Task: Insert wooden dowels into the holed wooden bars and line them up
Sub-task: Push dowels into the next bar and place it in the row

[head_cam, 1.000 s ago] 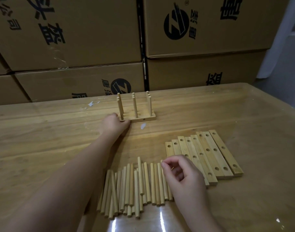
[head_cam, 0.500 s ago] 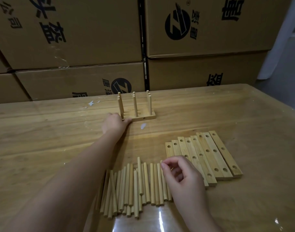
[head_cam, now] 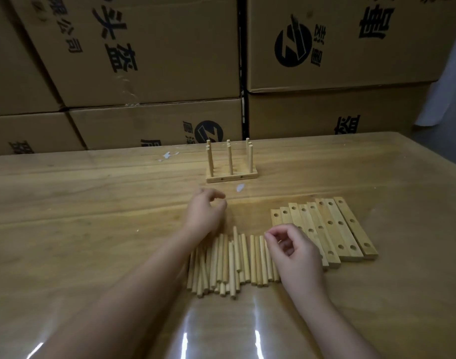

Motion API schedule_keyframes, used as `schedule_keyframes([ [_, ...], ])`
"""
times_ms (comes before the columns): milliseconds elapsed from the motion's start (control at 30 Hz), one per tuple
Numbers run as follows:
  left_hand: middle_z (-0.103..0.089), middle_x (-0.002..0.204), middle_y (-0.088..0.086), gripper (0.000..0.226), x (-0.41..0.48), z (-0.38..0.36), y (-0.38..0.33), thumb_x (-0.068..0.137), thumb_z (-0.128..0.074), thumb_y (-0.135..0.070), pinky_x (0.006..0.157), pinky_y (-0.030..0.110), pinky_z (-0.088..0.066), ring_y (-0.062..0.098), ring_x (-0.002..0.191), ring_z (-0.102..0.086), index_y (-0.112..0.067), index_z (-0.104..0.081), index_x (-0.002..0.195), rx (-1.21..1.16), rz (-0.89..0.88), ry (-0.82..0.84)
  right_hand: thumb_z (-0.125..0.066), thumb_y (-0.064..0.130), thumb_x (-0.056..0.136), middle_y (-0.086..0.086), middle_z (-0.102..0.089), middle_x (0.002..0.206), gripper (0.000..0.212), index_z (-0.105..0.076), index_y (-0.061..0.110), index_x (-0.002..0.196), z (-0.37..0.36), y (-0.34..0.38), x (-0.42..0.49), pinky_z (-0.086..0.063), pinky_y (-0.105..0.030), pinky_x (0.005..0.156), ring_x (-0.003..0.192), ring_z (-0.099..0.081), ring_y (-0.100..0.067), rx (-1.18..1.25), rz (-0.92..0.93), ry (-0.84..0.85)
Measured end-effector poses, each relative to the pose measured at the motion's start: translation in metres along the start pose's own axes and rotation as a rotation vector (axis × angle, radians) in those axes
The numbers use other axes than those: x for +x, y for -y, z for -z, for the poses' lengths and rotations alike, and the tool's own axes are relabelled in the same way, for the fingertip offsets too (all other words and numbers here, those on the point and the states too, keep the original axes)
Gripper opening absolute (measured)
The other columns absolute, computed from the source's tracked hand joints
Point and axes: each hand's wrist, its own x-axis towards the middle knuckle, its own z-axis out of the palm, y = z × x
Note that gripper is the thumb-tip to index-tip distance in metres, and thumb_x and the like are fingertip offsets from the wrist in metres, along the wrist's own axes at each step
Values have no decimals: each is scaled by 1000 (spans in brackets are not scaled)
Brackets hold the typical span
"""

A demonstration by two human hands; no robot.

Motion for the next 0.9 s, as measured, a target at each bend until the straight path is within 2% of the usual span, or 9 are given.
schedule_keyframes([
  [200, -69, 90, 0, 13, -55, 31, 12, 91, -58, -15, 84, 29, -46, 16, 91, -62, -15, -71, 90, -297, 116, -255, -66, 16, 83, 14, -60, 75, 7, -64, 22, 84, 1, 2, 0, -44, -11, 57, 71, -54, 1, 6, -28, 6],
  [333, -68, 78, -4, 13, -70, 38, 37, 90, -59, -16, 75, 28, -42, 18, 84, -62, -17, -69, 82, -327, 220, -358, -65, 14, 85, 12, -61, 76, 7, -64, 21, 84, 4, 4, 0, -44, -9, 58, 72, -55, 1, 26, -44, -8],
  [433, -66, 72, -7, 17, -76, 38, 54, 89, -61, -19, 67, 25, -40, 17, 79, -61, -21, -66, 73, -302, 267, -318, -60, 17, 88, 9, -61, 90, 7, -62, 24, 88, 14, 6, 6, -45, -13, 69, 84, -56, -4, -8, -56, 1],
  [500, -67, 74, -11, 18, -80, 38, 58, 89, -62, -20, 65, 19, -41, 10, 78, -61, -23, -67, 72, -340, 256, -288, -58, 22, 88, 5, -56, 107, 7, -62, 25, 93, 29, -1, 13, -46, -35, 88, 103, -52, -16, -192, -100, -65],
  [567, -70, 82, -11, 17, -83, 41, 54, 90, -61, -18, 72, 20, -43, 7, 85, -61, -23, -70, 76, -464, 266, -277, -57, 26, 87, 0, -49, 120, 11, -63, 27, 97, 48, -17, 18, -34, -48, 99, 116, -41, -25, -433, -198, -203],
  [633, -71, 91, -8, 16, -86, 43, 48, 91, -58, -19, 78, 26, -46, 8, 92, -62, -23, -71, 83, -567, 282, -240, -56, 26, 85, -8, -42, 132, 26, -60, 24, 110, 63, -31, 18, -23, -48, 103, 122, -34, -31, -569, -366, -284],
  [700, -71, 95, -8, 15, -89, 41, 40, 92, -58, -21, 75, 25, -44, 7, 94, -61, -22, -72, 88, -581, 288, -166, -54, 29, 86, -16, -37, 138, 44, -49, 19, 128, 67, -38, 19, -18, -47, 106, 127, -31, -35, -580, -502, -276],
  [800, -71, 95, -9, 16, -94, 35, 27, 92, -58, -22, 81, 28, -46, 8, 96, -61, -21, -73, 89, -617, 265, -70, -48, 33, 88, -14, -41, 139, 52, -38, 18, 137, 63, -40, 22, -14, -48, 108, 129, -32, -33, -636, -513, -208],
  [900, -74, 90, -8, 17, -96, 29, 20, 93, -57, -19, 83, 28, -46, 8, 95, -64, -20, -73, 85, -690, 200, -107, -49, 32, 88, -9, -46, 137, 45, -46, 21, 132, 63, -41, 23, -16, -46, 107, 126, -37, -31, -643, -470, -204],
])
